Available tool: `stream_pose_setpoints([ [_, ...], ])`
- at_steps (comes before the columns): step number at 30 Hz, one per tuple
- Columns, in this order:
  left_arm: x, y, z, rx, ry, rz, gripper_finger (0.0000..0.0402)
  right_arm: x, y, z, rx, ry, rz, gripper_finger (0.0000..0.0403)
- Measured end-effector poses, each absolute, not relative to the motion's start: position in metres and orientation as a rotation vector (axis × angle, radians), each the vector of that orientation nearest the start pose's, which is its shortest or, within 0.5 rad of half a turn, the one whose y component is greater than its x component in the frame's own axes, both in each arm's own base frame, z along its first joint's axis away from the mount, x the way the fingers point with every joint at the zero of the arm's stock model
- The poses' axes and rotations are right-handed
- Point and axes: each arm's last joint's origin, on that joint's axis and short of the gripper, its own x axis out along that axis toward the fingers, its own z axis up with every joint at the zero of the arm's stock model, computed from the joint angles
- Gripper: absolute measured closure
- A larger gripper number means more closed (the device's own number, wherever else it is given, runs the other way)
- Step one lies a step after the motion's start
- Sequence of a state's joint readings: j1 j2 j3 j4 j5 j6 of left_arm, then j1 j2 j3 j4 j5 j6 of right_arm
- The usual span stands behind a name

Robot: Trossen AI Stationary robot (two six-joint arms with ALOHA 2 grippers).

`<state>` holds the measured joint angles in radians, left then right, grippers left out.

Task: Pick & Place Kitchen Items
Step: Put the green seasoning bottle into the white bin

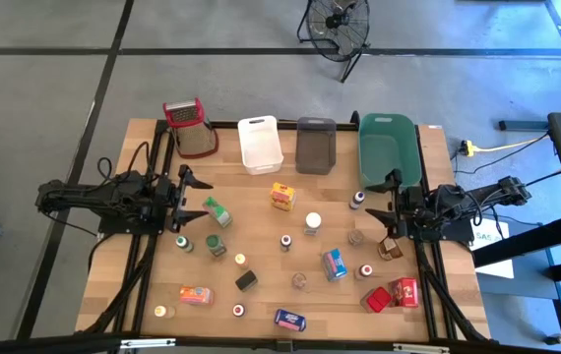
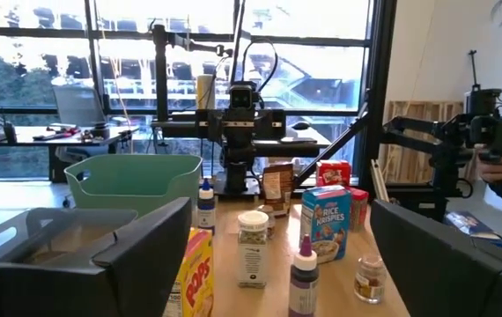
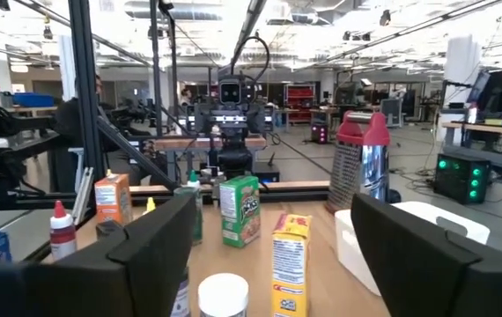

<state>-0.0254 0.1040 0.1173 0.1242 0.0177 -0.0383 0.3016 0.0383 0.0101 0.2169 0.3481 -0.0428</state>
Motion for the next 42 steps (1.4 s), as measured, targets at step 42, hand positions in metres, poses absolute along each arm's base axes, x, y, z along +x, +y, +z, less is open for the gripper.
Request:
stream_pose_setpoints([
  [42, 0.167, -0.021, 0.302, -0.118, 0.415, -0.135, 0.0055, 0.096, 0.02, 0.177, -0.112, -0.1, -0.045, 0.0095],
])
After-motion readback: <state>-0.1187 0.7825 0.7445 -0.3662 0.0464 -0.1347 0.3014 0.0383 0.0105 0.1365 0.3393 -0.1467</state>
